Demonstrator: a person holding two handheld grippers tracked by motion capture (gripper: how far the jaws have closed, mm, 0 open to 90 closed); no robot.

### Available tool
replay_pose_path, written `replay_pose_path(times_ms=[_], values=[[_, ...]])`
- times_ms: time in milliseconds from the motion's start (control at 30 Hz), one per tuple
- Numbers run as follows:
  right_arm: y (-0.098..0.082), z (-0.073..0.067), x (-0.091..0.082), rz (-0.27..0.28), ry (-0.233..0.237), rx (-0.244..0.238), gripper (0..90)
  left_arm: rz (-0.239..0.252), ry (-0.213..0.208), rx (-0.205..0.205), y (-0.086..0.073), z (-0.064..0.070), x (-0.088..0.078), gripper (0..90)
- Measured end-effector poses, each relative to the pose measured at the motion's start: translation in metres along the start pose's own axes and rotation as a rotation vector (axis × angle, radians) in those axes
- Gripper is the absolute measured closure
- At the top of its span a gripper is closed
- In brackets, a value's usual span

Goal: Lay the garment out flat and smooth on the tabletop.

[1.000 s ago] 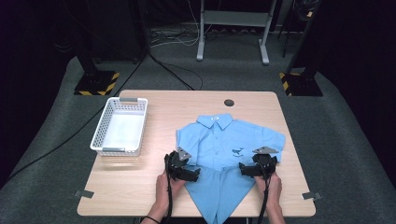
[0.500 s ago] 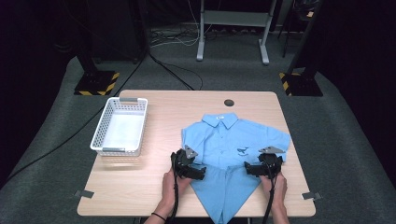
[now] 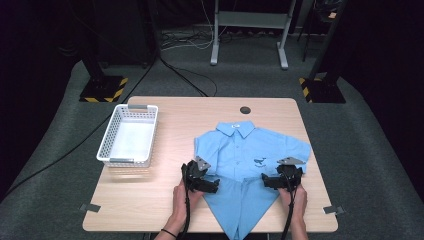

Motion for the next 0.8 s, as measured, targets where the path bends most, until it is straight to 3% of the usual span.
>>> replay_pose_path(times_ms=[167, 500, 700, 733, 800], values=[[0.000, 0.000, 0.000, 0.000, 0.001, 0.000, 0.0, 0.050, 0.010, -0.037, -0.001, -0.004, -0.005, 0.1], [0.000, 0.000, 0.000, 0.000, 0.003, -0.001, 0.0, 0.092, 0.034, -0.007, 0.016, -0.012, -0.022, 0.1], [0.000, 0.000, 0.000, 0.000, 0.004, 0.000, 0.0, 0.037, 0.008, 0.009, 0.028, -0.015, -0.011, 0.5], [0.000, 0.000, 0.000, 0.000, 0.004, 0.000, 0.0, 0.022, -0.005, 0.016, 0.029, -0.015, -0.006, 7.1], [0.000, 0.000, 0.000, 0.000, 0.004, -0.001, 0.0, 0.009, -0.014, 0.023, 0.030, -0.014, -0.003, 9.6]])
Point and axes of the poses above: each handheld gripper's, and its own axes: x roughly forward along the jaws, y roughly out of its top, z roughly to its right, the point moved 5 cm from there along x, roughly forward along the jaws, and after that the axes turned 14 degrees about x, right-handed, at the moved point
